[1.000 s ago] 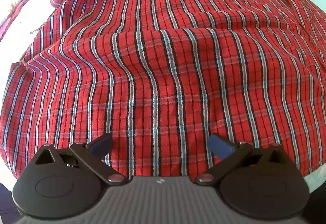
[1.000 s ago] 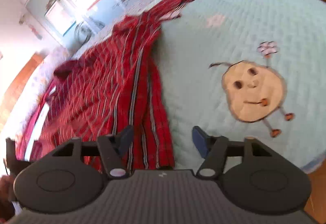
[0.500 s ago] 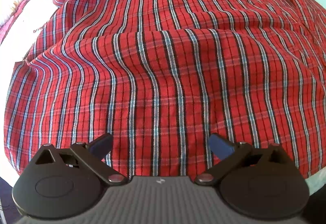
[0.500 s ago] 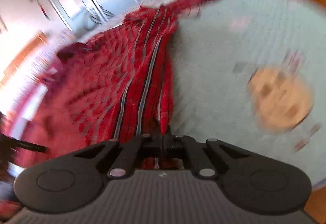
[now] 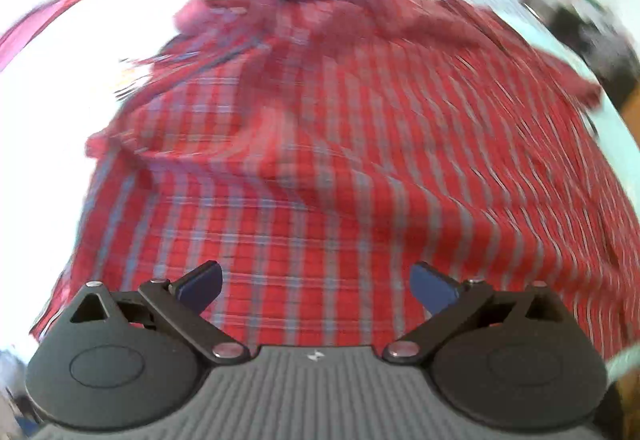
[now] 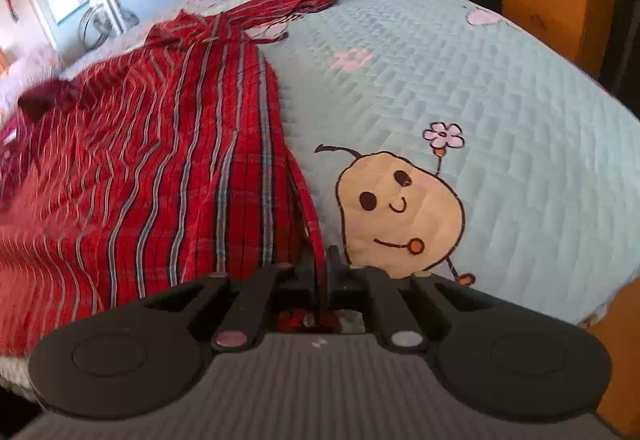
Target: Fold clothes
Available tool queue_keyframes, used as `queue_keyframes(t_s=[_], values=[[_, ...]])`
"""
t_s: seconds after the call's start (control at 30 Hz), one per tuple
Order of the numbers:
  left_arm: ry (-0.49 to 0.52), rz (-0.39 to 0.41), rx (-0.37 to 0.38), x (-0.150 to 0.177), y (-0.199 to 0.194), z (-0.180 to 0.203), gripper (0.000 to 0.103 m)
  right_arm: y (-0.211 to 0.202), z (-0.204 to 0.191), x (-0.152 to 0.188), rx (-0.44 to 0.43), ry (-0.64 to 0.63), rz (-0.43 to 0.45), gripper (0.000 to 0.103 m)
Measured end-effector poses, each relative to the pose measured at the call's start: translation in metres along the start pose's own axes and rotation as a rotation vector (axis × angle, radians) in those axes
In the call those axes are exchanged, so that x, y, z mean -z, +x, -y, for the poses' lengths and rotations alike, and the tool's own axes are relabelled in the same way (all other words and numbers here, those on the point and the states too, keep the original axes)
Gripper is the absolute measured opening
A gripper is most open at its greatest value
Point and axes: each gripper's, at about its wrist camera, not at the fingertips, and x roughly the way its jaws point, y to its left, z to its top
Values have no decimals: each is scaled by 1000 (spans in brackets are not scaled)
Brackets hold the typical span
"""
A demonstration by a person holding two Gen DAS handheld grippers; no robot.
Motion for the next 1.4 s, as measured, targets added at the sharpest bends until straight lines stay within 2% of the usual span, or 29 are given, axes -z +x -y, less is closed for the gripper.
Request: queue_keyframes(t_s=[0.07, 0.13, 0.23, 0.27, 0.33, 0.43, 0.57, 0.63, 0.67, 0.7, 0.87, 1.07, 1.13, 1.2, 1.3, 1.4], values=[[-70, 8, -22, -2, -2, -17, 103, -7, 4, -4, 9, 50, 6, 15], [-132, 20, -39, -3, -4, -33, 103, -21, 2, -6, 54, 79, 58, 22], [-186, 32, -39, -4, -7, -46, 103, -46, -25, -9, 110, -8, 190, 31], [-194, 33, -36, -4, -9, -46, 103, -52, -36, -10, 99, -55, 220, 38], [-206, 36, -30, -3, -11, -47, 103, -54, -66, -6, -63, -201, 195, 42], [-210, 36, -26, -2, -12, -49, 103, -43, -108, 10, -219, -399, 83, 45], [-227, 39, -28, 1, -15, -60, 103, -20, -138, 35, -165, -579, -10, 45], [-251, 41, -38, 3, -19, -69, 103, -12, -140, 38, -149, -609, -29, 44], [-263, 42, -42, 4, -20, -74, 103, -8, -139, 39, -148, -620, -39, 34], [-280, 44, -48, 5, -22, -80, 103, -4, -138, 41, -142, -636, -50, 2], [-371, 68, -100, 14, -35, -109, 103, -27, -134, 53, -134, -709, -54, 3], [-474, 86, -170, 32, -40, -147, 103, -17, -130, 59, -97, -692, -121, 7], [-527, 99, -191, 40, -42, -164, 103, -23, -132, 56, -111, -650, -108, 18], [-573, 104, -211, 47, -43, -179, 103, -30, -134, 53, -130, -595, -88, 35], [-637, 105, -237, 57, -42, -203, 103, -46, -140, 50, -140, -540, -23, 37], [-743, 101, -189, 71, -36, -224, 102, -58, -148, 44, -168, -489, 29, 40]])
